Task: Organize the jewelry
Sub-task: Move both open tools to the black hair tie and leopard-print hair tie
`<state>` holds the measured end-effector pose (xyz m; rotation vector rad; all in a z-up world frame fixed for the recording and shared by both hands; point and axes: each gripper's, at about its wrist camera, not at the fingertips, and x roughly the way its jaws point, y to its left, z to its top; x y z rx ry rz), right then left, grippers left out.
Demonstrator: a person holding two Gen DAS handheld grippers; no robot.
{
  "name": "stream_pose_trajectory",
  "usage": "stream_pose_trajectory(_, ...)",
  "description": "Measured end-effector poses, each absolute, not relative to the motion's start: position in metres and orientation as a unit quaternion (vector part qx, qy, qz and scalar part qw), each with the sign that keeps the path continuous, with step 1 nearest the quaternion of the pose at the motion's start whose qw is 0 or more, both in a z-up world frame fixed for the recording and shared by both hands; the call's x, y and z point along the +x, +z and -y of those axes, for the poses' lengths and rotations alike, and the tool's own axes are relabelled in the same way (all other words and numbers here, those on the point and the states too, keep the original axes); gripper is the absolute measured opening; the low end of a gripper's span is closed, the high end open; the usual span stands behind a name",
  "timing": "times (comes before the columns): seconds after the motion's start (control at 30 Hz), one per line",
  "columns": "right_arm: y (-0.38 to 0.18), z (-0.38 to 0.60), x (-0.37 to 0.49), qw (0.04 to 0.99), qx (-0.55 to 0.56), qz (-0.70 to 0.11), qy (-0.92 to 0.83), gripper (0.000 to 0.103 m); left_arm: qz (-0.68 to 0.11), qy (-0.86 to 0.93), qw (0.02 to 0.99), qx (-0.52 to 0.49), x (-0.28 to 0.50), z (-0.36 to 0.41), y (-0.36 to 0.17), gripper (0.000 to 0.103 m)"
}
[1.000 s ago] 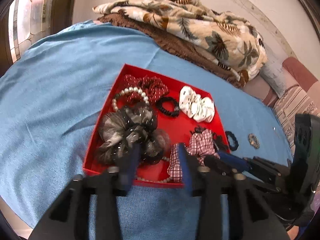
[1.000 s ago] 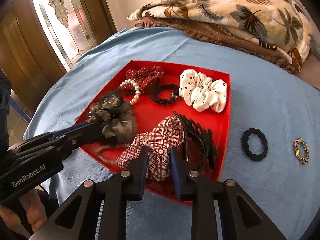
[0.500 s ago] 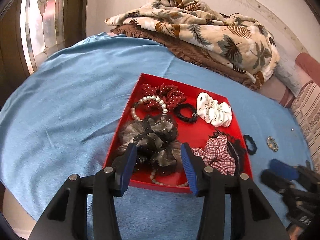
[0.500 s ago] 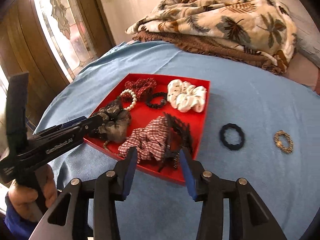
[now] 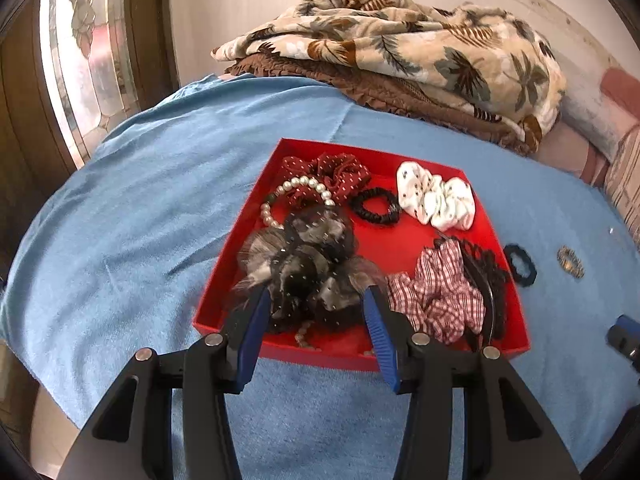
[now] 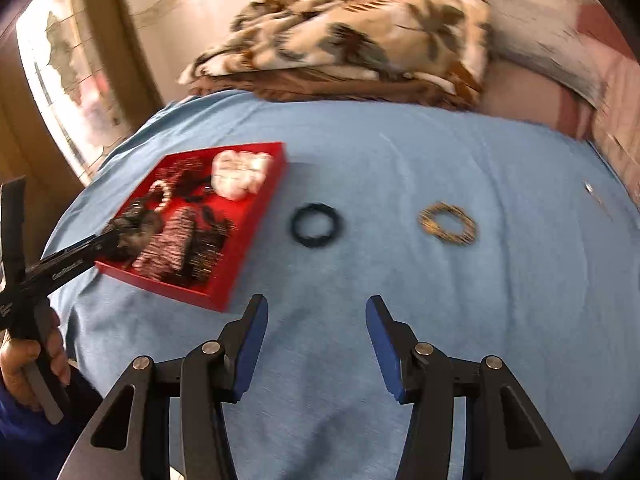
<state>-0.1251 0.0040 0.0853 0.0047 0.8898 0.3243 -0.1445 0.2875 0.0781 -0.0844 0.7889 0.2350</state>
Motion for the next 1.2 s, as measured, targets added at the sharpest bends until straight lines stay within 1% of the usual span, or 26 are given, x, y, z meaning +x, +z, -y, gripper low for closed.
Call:
stream_pose_trajectory(0.3, 0.076, 0.046, -0.129, 0.891, 0.033, -0.436, 0.125, 0.058, -0.38, 0.134, 0.915, 0.016, -0.156, -0.262, 0.071, 0.048)
stream_pose_trajectory(0.37, 0.077, 0.053, -0.127, 0.892, 0.034, -0.434, 0.121, 0.059, -0.372, 0.134, 0.918, 0.019, -0.162, -0.258, 0.078, 0.048)
stream_pose_trajectory(0.47, 0.079, 0.064, -0.123, 0.894, 0.033, -0.433, 0.113, 0.059, -0.338, 0.126, 0.932, 0.024, -0.178, -0.248, 0.104, 0.048)
stream_pose_trajectory(0.53, 0.08, 0.072, -0.119, 0.896, 0.03, -0.431, 0.107, 0.06, -0.313, 0.109, 0.943, 0.028, -0.189, -0.235, 0.126, 0.052)
stream_pose_trajectory(0.57, 0.079, 0.076, -0.116, 0.897, 0.029, -0.43, 0.104, 0.06, -0.304, 0.098, 0.947, 0.03, -0.192, -0.229, 0.135, 0.06)
stream_pose_trajectory(0.6, 0.079, 0.078, -0.114, 0.897, 0.028, -0.429, 0.102, 0.061, -0.297, 0.089, 0.95, 0.033, -0.193, -0.222, 0.142, 0.064)
stream_pose_trajectory(0.7, 0.077, 0.088, -0.103, 0.897, 0.033, -0.43, 0.097, 0.061, -0.286, 0.049, 0.955, 0.06, -0.185, -0.191, 0.158, 0.065)
stream_pose_trajectory(0.83, 0.075, 0.101, -0.088, 0.896, 0.044, -0.432, 0.091, 0.061, -0.304, -0.004, 0.949, 0.087, -0.16, -0.149, 0.158, 0.065)
stream_pose_trajectory(0.97, 0.073, 0.107, -0.068, 0.898, 0.035, -0.429, 0.084, 0.061, -0.333, -0.048, 0.936, 0.103, -0.131, -0.113, 0.146, 0.065)
stream_pose_trajectory(1.1, 0.068, 0.109, -0.043, 0.9, 0.028, -0.427, 0.082, 0.061, -0.386, -0.068, 0.914, 0.1, -0.085, -0.094, 0.121, 0.065)
stream_pose_trajectory(1.13, 0.066, 0.109, -0.037, 0.9, 0.03, -0.427, 0.083, 0.061, -0.401, -0.069, 0.909, 0.093, -0.074, -0.093, 0.115, 0.064)
stream_pose_trajectory(1.17, 0.063, 0.11, -0.03, 0.9, 0.032, -0.427, 0.085, 0.061, -0.417, -0.068, 0.903, 0.081, -0.062, -0.093, 0.108, 0.059)
stream_pose_trajectory(1.2, 0.06, 0.11, -0.023, 0.899, 0.034, -0.428, 0.086, 0.061, -0.433, -0.066, 0.896, 0.07, -0.051, -0.094, 0.101, 0.045)
